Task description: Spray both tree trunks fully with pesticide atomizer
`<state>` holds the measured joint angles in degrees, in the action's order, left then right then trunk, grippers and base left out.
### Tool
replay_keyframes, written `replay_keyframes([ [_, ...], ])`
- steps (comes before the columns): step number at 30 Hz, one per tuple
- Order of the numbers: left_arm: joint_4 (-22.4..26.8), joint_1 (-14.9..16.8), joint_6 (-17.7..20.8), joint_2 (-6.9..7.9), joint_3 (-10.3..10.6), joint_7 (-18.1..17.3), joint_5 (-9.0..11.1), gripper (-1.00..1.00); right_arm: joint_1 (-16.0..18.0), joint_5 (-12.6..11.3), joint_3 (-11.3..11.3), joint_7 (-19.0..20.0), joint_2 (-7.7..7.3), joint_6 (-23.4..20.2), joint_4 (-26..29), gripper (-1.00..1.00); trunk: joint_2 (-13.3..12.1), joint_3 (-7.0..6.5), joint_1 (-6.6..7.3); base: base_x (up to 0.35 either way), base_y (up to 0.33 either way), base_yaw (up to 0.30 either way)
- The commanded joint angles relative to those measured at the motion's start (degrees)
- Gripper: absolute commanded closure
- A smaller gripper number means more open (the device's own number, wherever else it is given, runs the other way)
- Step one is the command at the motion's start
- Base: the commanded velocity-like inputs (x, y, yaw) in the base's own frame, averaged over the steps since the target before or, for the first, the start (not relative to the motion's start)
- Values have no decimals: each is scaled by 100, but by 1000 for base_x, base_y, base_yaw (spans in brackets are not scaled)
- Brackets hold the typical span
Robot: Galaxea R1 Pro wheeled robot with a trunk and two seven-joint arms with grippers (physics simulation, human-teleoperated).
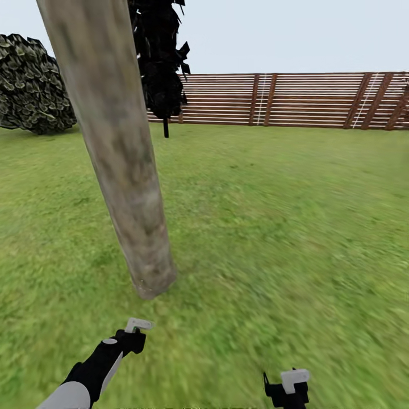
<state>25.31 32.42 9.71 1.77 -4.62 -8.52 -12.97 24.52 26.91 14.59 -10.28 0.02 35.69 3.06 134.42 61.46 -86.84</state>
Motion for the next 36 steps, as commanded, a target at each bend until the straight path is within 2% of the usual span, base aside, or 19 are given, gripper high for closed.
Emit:
replay_keyframes([
  [1, 0, 1, 8, -5, 2, -2, -1, 100, 0, 0, -2, 0, -14, 0, 2, -100, 0, 0, 0, -55, 0, -178],
  [3, 45, 25, 45, -58, 4, -6, -3, 100, 0, -1, -6, 0, -31, 0, 13, -100, 0, 0, 0, -18, 0, -60],
  [6, 214, 209, 296, -106, 70, -99, 1, 100, 0, 5, -8, 0, -36, 0, 18, -100, 0, 0, 0, -5, 0, -16],
  [7, 338, 310, 553, -80, 141, -295, -2, 100, 0, 6, -9, 0, -37, 0, 14, -100, 0, 0, 0, -1, 0, -4],
  [9, 540, 380, 757, -7, 167, -546, -11, 100, 0, 7, -9, 0, -37, 0, 12, -100, 0, 0, 0, -1, 0, -2],
  [11, 664, 400, 824, 136, 161, -690, -16, 100, 0, 7, -9, 0, -43, 0, 9, -100, 0, 0, 0, 0, 0, 0],
  [12, 726, 402, 858, 414, 153, -768, 18, 100, 0, 7, -14, 0, -42, 0, 4, -100, 0, 0, 0, 0, 0, 0],
  [13, 741, 393, 866, 564, 150, -788, 36, 100, 0, 7, -16, 0, -40, 0, 0, -100, 0, 0, 0, 0, 0, 0],
  [15, 751, 359, 872, 680, 161, -799, 27, 100, 0, 7, -17, 0, -38, -4, -2, -100, 0, 0, 0, 0, 0, 0],
  [19, 771, 372, 940, 604, 204, -800, 5, 100, 0, 10, -18, 0, -38, -5, -2, -100, 0, 0, 0, 0, 0, 0],
  [22, 792, 418, 1220, 519, 198, -800, 26, 100, 0, 15, -21, 2, -38, -8, -6, -100, 0, 0, 0, 0, 0, 0],
  [27, 1131, 451, 1321, 502, 172, -775, 48, 100, 0, 16, -26, 5, -38, -9, -7, -100, 0, 0, 0, -137, 0, 0],
  [31, 1180, 484, 1323, 487, 194, -778, 49, 100, 0, 16, -27, 1, -38, -8, -10, -100, 0, 0, 0, -330, 0, 93],
  [36, 1573, 501, 1429, 271, 207, -790, 45, 100, 0, 16, -27, 0, -38, -7, -15, -100, 0, 0, 0, -69, 0, 126],
])
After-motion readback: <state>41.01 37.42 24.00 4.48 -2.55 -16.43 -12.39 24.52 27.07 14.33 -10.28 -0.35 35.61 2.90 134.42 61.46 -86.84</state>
